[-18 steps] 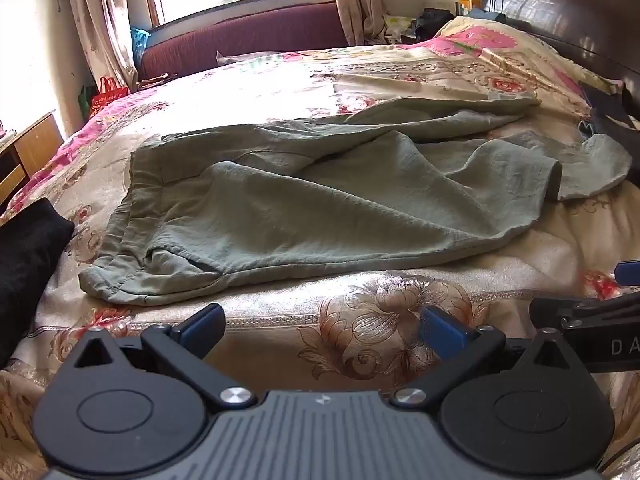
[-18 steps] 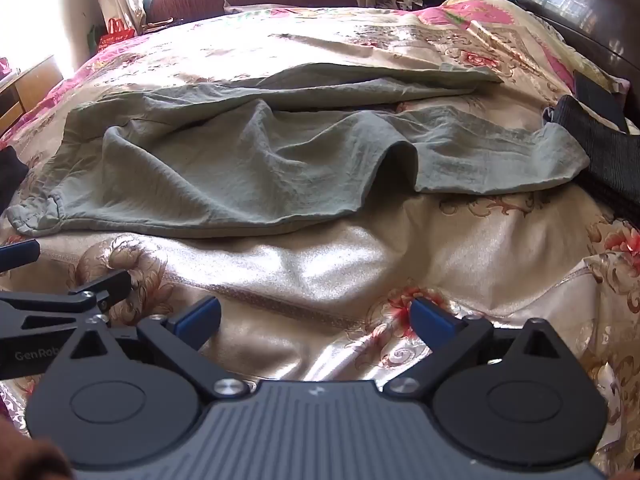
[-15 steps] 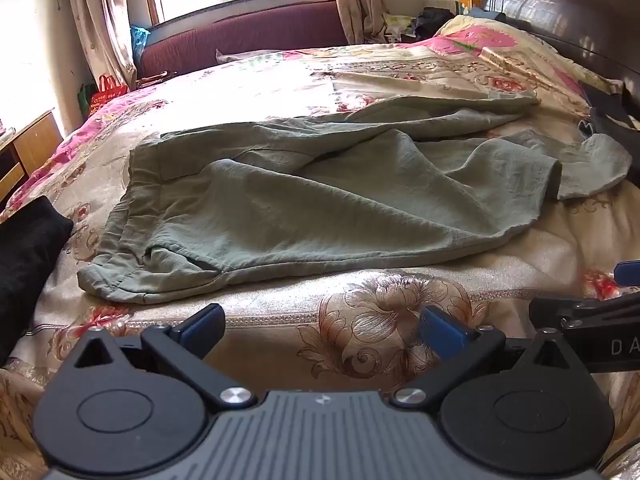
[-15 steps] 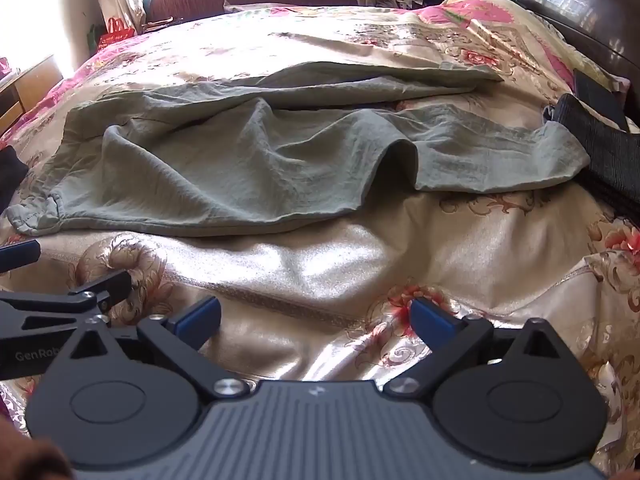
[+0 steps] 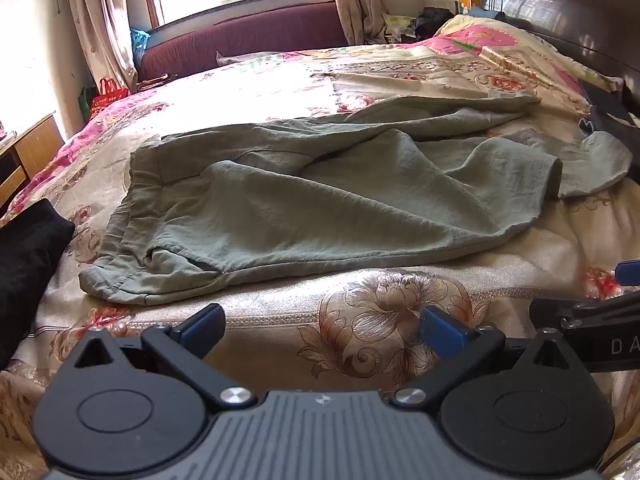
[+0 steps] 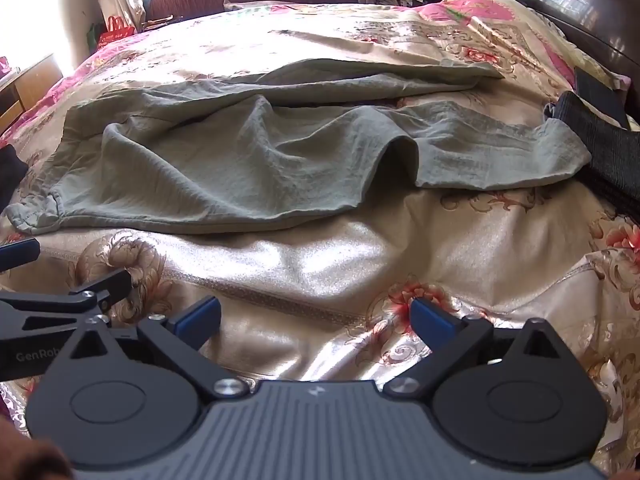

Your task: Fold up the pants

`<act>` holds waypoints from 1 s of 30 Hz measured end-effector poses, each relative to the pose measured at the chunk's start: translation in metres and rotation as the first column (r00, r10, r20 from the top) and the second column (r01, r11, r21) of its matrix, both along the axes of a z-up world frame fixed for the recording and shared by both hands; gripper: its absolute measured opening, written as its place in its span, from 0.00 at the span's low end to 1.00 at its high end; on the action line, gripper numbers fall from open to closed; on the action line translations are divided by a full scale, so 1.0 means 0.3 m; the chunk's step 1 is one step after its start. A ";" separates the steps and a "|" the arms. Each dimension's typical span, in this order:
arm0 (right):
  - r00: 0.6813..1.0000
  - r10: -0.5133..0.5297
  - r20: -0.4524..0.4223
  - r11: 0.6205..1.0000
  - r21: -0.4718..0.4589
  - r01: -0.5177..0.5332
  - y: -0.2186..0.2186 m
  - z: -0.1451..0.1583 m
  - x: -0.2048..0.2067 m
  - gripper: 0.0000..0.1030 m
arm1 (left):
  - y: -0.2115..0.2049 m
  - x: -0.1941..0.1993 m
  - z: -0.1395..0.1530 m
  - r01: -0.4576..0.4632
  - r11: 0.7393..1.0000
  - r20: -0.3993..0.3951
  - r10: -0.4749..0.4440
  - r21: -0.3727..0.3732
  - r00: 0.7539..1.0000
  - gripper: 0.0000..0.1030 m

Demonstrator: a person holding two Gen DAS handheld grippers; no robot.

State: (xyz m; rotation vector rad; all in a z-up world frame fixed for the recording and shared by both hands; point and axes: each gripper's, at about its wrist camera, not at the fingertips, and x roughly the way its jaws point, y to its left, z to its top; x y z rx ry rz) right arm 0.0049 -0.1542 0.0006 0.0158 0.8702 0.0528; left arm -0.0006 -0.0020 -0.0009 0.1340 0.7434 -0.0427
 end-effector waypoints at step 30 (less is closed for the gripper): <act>1.000 0.010 -0.005 1.000 -0.002 -0.011 0.017 -0.003 0.001 0.95 | -0.004 -0.004 -0.002 0.000 1.000 0.008 0.000 0.019 1.000 1.00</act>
